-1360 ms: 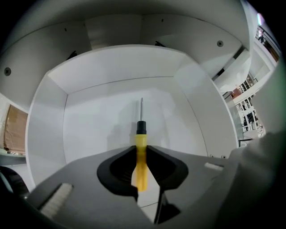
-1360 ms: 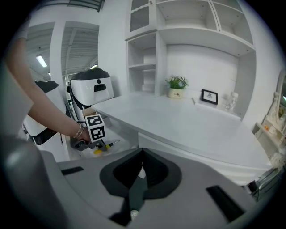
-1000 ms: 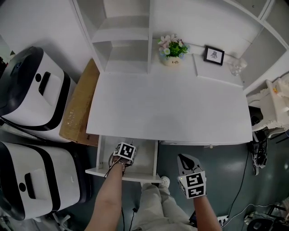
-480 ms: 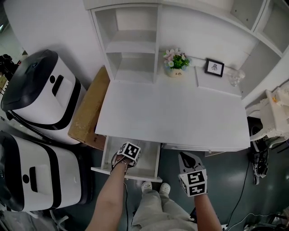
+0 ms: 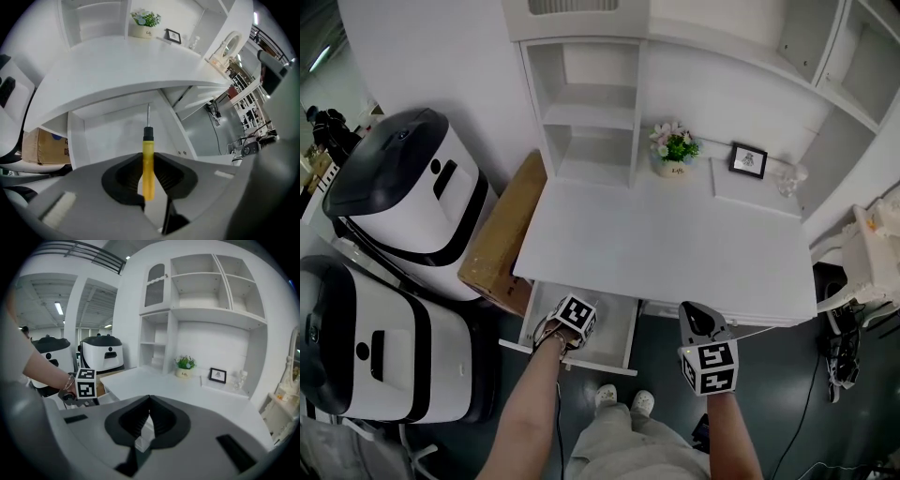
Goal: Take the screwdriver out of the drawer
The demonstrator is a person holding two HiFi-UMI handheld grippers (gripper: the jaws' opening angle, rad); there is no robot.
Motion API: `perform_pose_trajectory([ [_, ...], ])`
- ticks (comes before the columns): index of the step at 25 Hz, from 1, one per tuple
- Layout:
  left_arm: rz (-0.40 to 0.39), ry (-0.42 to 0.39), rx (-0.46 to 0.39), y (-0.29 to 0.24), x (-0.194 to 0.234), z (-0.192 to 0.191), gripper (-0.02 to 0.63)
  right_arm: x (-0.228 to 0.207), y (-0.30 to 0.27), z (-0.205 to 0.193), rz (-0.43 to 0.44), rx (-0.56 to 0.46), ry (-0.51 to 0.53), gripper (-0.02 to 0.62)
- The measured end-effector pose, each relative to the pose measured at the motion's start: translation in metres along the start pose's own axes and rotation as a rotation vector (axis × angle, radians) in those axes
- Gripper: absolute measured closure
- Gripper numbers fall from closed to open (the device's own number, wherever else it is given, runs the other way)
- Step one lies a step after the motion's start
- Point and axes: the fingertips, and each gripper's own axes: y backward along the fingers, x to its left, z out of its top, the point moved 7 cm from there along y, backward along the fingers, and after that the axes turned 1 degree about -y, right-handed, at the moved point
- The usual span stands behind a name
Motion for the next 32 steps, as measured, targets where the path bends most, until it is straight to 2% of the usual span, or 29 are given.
perform_pose_trajectory([
  [9,-0.001,0.046,-0.141,0.050,-0.015,-0.006,0.526,-0.002,0.007,0.033,0.018,-0.088,0.020,0.589],
  [20,0.020,0.085,-0.371,0.121,-0.027,0.008,0.526,-0.002,0.017,0.076,0.048,-0.185,0.092,0.589],
  [24,0.048,0.076,-0.492,0.155,-0.033,0.019,0.526,0.000,0.024,0.090,0.051,-0.220,0.111,0.589],
  [32,0.139,0.036,-0.802,0.234,-0.052,0.041,0.526,0.007,0.043,0.121,0.049,-0.306,0.154,0.589],
])
